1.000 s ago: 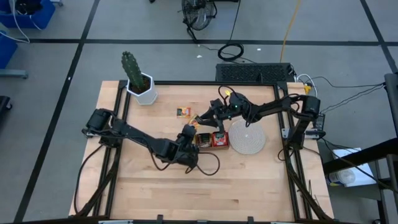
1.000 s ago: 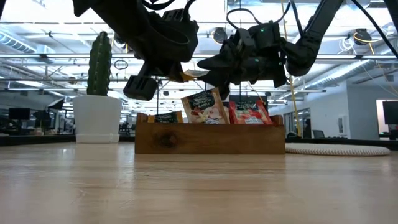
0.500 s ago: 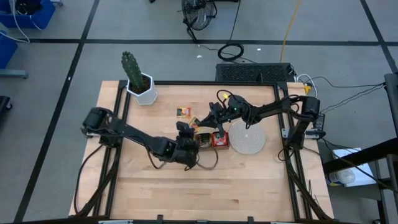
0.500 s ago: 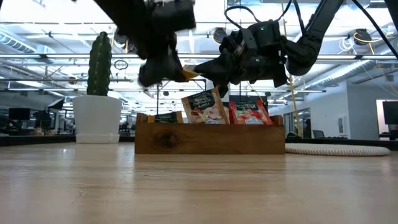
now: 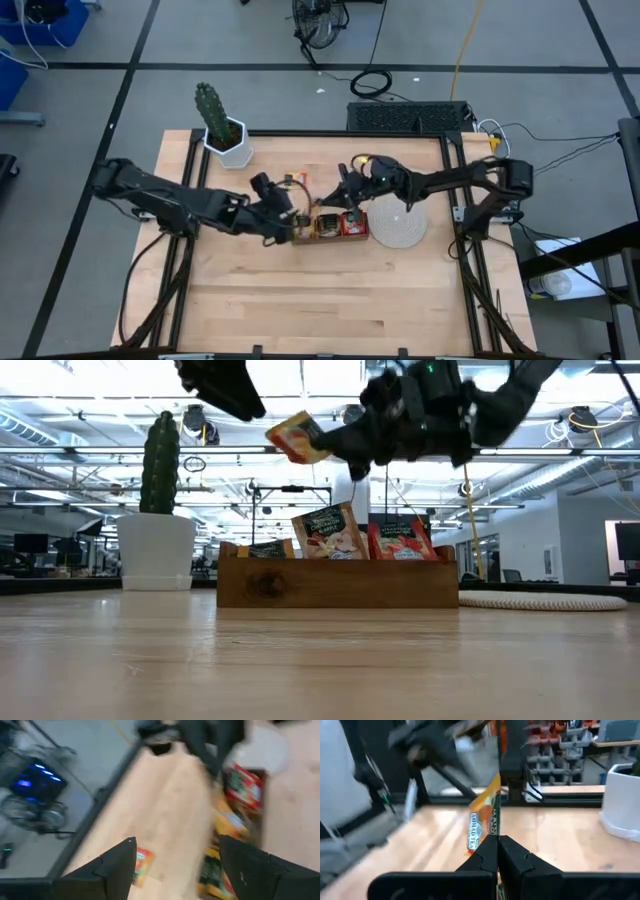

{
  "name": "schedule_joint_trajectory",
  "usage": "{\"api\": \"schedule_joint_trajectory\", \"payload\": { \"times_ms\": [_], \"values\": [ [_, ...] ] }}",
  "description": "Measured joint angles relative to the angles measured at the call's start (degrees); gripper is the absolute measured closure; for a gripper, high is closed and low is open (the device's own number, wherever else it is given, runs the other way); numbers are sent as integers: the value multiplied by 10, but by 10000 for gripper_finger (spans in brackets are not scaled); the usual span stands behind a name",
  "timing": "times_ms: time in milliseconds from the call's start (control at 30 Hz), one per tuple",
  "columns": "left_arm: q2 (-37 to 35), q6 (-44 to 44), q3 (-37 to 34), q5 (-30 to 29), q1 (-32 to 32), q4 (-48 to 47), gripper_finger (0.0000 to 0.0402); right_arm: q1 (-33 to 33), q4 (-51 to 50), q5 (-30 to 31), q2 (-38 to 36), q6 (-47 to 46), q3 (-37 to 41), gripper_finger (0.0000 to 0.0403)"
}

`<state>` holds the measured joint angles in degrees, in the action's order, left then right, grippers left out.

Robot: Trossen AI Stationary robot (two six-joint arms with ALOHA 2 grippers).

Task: Pick & Place Tea
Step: Put the yellow tea bag into the left section of the wooden organizer

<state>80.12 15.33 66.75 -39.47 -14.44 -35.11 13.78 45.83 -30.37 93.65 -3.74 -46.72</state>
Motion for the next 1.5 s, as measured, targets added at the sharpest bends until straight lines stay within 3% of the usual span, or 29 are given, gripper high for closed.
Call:
{"api": "schedule_joint_trajectory", "payload": {
  "times_ms": [100, 233, 367, 500, 733, 1500],
  "values": [
    [-24, 4, -17, -60, -7, 15, 118, -44, -150, 73, -33, 92, -34, 403],
    [-38, 5, -55, -109, -5, 39, 126, -118, -319, 215, -27, 210, -101, 403],
    [-38, 2, -91, -112, 9, 90, 139, -160, -365, 289, 14, 270, -151, 403],
    [-38, 0, -117, -105, 25, 127, 150, -160, -375, 334, 68, 299, -187, 403],
    [-38, -1, -121, -95, 31, 131, 158, -152, -411, 336, 127, 299, -225, 403],
    [-38, -10, -121, -85, 32, 131, 158, -151, -427, 331, 129, 284, -225, 401]
  ]
}}
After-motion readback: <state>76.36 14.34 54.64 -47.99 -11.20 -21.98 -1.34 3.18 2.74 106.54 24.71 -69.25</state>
